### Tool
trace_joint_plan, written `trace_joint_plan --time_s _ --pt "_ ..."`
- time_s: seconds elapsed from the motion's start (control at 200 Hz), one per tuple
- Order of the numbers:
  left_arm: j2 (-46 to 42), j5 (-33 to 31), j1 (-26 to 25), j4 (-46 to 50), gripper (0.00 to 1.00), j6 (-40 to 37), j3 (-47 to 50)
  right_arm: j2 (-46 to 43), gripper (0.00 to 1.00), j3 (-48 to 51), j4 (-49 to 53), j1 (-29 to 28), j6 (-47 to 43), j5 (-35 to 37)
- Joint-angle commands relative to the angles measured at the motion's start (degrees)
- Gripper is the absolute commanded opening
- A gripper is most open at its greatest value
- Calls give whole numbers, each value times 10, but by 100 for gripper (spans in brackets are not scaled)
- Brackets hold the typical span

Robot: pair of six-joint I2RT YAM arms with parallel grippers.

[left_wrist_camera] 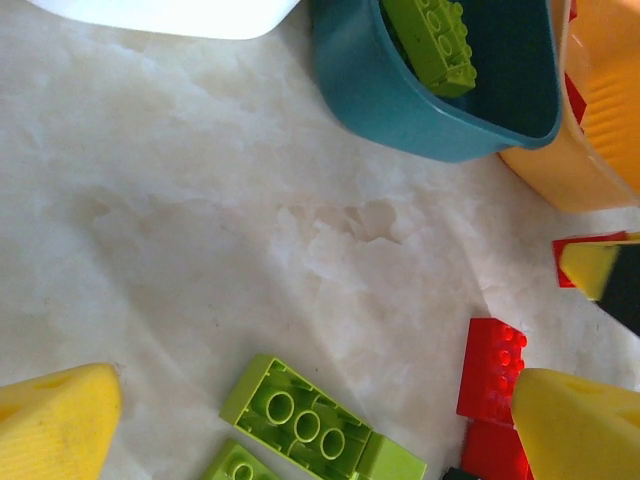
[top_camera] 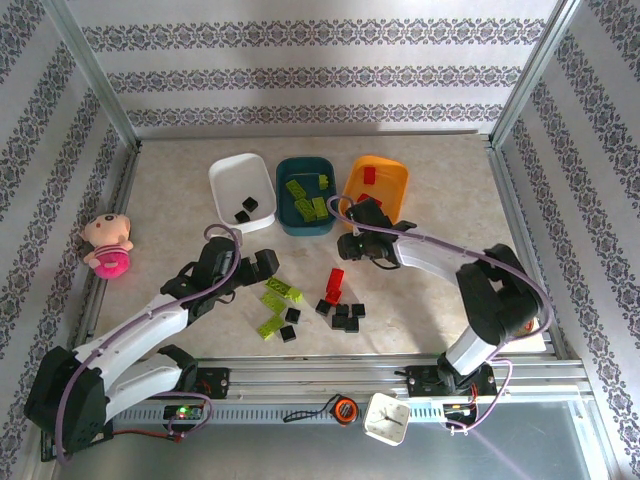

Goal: Sort the legos into containers by color
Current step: Pick up the lego from the center of the table, then place the lego in the container.

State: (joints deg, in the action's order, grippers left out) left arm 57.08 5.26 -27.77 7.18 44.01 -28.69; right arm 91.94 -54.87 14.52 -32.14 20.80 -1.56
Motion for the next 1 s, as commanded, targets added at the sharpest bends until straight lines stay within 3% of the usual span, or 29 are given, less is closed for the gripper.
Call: trace_joint_plan --time_s 0.0,0.22,0.395,0.66,0.77,0.894,0.994 --pt "-10 -18 -3 -16 100 7 12 -50 34 -7 11 -4 -4 2" --pt "-8 -20 -3 -20 100 10 11 -53 31 -88 36 51 10 43" --pt "-11 -17 -3 -15 100 15 15 38 31 -166 38 92 23 77" --pt "-42 -18 -3 6 100 17 28 148 36 -236 44 134 35 71" --pt "-57 -25 -2 12 100 15 31 167 43 -255 48 142 41 64" --pt "-70 -29 -2 18 100 11 32 172 64 -267 62 146 48 60" --pt "-76 -31 -1 23 100 8 32 149 70 -252 62 143 47 57"
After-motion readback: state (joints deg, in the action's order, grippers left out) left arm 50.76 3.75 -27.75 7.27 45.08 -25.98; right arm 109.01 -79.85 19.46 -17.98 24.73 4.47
